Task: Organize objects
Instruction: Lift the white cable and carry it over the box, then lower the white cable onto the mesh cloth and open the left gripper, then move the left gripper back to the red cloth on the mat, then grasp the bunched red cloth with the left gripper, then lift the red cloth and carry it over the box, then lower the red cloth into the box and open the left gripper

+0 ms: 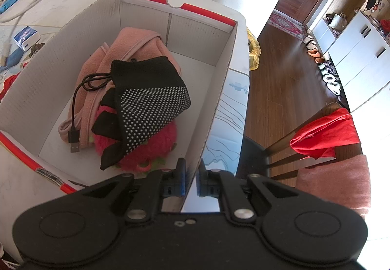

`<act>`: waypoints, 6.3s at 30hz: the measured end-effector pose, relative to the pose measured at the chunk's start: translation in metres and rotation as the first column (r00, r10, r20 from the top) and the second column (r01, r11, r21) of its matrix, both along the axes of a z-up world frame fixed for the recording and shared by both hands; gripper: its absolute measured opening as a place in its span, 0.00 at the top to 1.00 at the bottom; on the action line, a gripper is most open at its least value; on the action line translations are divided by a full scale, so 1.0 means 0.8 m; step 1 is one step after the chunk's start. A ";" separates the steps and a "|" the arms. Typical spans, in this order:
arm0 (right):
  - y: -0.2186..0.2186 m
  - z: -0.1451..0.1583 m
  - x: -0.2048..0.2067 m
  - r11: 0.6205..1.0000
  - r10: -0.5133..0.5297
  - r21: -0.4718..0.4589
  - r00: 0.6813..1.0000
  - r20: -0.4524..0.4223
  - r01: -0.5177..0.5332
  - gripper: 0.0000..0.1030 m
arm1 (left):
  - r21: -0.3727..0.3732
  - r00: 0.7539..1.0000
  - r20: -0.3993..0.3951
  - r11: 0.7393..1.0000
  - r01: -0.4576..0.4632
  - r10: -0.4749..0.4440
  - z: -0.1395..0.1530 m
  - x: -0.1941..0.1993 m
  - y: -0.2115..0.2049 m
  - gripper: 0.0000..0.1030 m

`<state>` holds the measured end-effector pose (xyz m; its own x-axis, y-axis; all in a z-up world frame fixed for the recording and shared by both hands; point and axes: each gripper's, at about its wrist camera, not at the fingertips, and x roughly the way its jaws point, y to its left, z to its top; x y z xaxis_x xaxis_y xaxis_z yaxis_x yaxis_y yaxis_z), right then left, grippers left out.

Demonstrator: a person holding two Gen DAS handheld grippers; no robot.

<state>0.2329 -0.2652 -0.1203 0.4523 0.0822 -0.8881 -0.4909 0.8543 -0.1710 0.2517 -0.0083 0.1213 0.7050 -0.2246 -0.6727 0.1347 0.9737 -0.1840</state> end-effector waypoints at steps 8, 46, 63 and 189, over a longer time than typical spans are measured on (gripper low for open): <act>0.000 0.000 0.000 1.000 -0.003 0.003 1.000 0.000 0.003 0.93 | 0.024 0.996 -0.034 0.996 0.083 -0.082 -0.031 0.051 -0.059 0.98; -0.001 0.001 0.001 1.000 -0.013 0.004 1.000 -0.006 0.013 0.92 | 0.076 0.966 -0.240 0.990 0.120 -0.099 -0.173 0.030 -0.092 0.97; -0.001 0.002 0.000 1.000 -0.013 0.002 1.000 -0.010 0.013 0.91 | 0.082 0.984 -0.178 0.997 -0.003 0.018 -0.144 -0.032 -0.031 0.85; -0.011 0.021 0.003 0.994 -0.069 0.078 0.997 -0.038 0.071 0.95 | 0.126 0.957 -0.263 0.987 -0.095 0.125 -0.222 0.086 -0.123 0.69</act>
